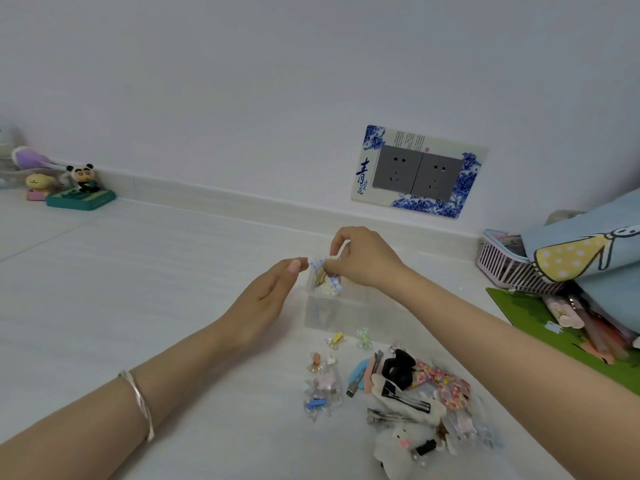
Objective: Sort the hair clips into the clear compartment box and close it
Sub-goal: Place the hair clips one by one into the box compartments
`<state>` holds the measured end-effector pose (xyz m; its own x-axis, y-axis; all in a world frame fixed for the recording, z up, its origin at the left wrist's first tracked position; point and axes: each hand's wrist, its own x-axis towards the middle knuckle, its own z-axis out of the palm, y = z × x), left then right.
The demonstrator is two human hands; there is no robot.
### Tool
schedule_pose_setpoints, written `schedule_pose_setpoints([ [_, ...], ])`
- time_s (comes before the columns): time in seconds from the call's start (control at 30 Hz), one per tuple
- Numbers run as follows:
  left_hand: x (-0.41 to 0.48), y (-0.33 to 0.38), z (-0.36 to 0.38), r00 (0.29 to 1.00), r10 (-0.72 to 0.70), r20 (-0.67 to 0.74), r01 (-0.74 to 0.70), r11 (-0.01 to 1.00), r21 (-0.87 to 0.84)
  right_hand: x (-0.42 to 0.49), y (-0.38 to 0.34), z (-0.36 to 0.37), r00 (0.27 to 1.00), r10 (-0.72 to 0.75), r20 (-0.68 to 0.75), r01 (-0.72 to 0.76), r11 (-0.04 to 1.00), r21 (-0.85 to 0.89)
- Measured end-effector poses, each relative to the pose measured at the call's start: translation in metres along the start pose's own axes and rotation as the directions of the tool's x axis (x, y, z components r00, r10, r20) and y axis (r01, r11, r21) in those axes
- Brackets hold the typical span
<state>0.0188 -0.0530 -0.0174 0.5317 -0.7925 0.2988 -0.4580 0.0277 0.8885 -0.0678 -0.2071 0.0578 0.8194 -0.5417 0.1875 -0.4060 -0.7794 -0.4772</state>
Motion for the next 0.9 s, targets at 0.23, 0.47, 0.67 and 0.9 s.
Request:
schedule_pose_setpoints([
  [0.23,0.003,-0.001,-0.001,1.0,0.003,-0.018,-0.003,1.0,0.0,-0.013,0.01,-0.018,0.948,-0.317,0.04,0.317,0.948,0.016],
  [0.47,-0.002,0.012,-0.004,0.997,0.069,-0.036,-0.066,0.996,0.064,-0.025,0.019,-0.007,0.893,-0.348,0.285,0.406,0.897,-0.177],
  [0.67,-0.008,0.035,-0.007,0.959,0.283,0.031,-0.282,0.934,0.217,-0.064,0.03,-0.034,0.907,-0.419,-0.044,0.421,0.897,0.138],
  [0.9,-0.02,0.037,0.019,0.926,0.334,0.177,-0.374,0.877,0.301,-0.121,0.067,-0.046,0.97,-0.192,0.146,0.213,0.966,-0.146],
])
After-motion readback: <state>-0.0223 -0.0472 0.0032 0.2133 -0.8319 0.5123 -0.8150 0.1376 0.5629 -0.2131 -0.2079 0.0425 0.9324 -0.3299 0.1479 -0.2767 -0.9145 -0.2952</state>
